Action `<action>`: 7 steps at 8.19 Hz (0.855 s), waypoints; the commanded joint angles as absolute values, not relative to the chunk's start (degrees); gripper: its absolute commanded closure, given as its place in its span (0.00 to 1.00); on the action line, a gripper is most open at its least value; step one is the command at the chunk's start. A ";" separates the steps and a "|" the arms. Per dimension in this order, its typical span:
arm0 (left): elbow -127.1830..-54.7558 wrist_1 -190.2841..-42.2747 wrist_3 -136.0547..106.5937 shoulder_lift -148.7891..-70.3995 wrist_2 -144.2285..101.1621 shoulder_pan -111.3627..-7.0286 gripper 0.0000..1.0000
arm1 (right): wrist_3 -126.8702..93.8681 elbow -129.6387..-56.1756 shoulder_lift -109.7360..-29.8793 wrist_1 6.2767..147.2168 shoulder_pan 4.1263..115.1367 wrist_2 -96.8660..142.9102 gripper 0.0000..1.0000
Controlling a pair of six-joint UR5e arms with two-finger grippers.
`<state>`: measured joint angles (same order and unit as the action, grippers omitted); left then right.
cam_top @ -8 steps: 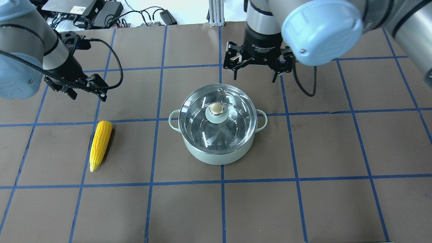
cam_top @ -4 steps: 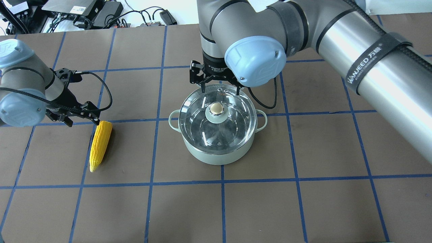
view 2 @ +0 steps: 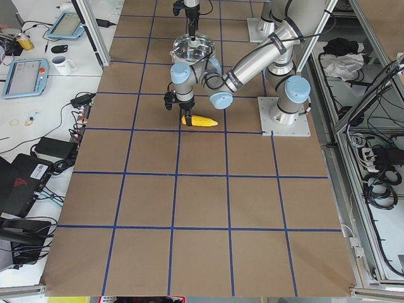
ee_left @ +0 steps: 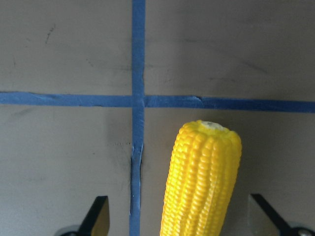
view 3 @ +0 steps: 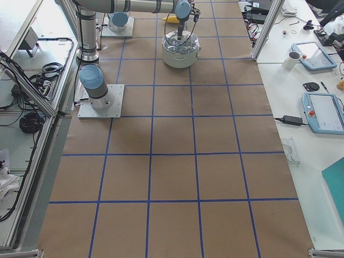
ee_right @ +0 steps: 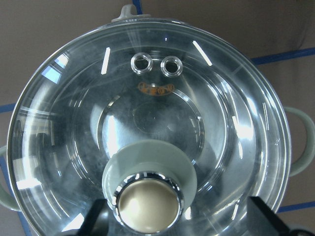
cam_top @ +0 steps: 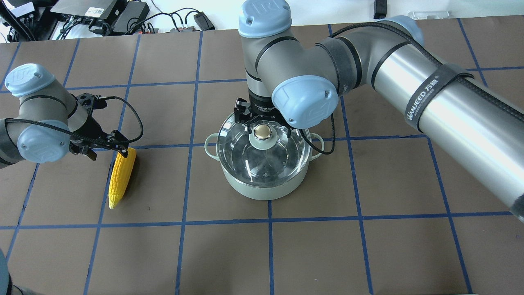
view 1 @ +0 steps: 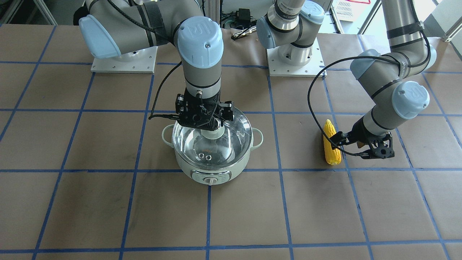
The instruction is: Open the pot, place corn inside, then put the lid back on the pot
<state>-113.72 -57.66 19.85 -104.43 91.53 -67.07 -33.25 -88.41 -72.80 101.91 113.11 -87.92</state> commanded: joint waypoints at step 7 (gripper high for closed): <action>-115.66 -57.66 25.13 -108.37 90.79 -67.50 0.76 | -34.19 -88.77 -71.19 105.30 114.61 -89.90 0.42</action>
<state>-115.57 -57.67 24.65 -108.33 90.32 -67.41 -34.64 -88.84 -71.23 106.35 114.59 -88.70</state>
